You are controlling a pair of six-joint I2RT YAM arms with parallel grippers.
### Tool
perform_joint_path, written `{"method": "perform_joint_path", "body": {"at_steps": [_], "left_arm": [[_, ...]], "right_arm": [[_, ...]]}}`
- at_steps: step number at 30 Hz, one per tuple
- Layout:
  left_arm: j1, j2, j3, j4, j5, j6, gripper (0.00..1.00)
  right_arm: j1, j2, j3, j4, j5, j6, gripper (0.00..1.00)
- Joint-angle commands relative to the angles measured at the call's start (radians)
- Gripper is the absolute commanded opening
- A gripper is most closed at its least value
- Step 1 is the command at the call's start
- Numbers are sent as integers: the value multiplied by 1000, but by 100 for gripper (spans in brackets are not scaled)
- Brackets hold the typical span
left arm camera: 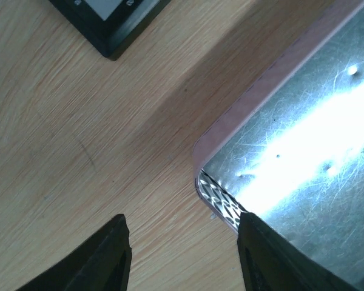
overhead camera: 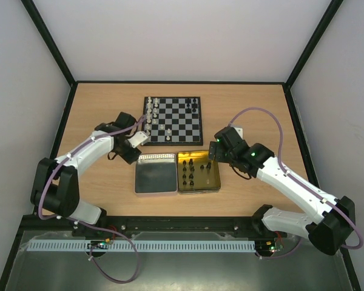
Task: Set up the chess pieces on the board
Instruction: Move the storage box to the center of the board.
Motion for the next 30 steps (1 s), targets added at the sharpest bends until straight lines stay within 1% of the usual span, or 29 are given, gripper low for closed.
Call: {"method": "perform_joint_path", "body": {"at_steps": [1, 3, 4, 5, 19, 21, 24, 29, 30], "left_arm": [[1, 13, 43, -98, -37, 16, 48], [2, 17, 46, -109, -33, 15, 44], [1, 22, 49, -115, -23, 12, 39], [1, 24, 50, -120, -15, 10, 38], [15, 116, 73, -188, 113, -5, 38], [19, 132, 78, -197, 133, -6, 37], [21, 156, 80, -208, 151, -10, 31], [24, 191, 76, -224, 167, -11, 17], [24, 192, 75, -227, 165, -11, 15]], "right_arm": [[5, 2, -9, -29, 0, 9, 98], [5, -1, -14, -26, -1, 12, 98], [5, -2, -16, -25, 0, 13, 98], [5, -2, -17, -25, 0, 14, 98], [4, -27, -34, -14, 5, 27, 98], [4, -32, -37, -17, 9, 27, 97], [5, -41, -44, -15, 13, 32, 98], [4, -44, -48, -10, 20, 36, 98], [5, -44, -49, -9, 21, 35, 97]]}}
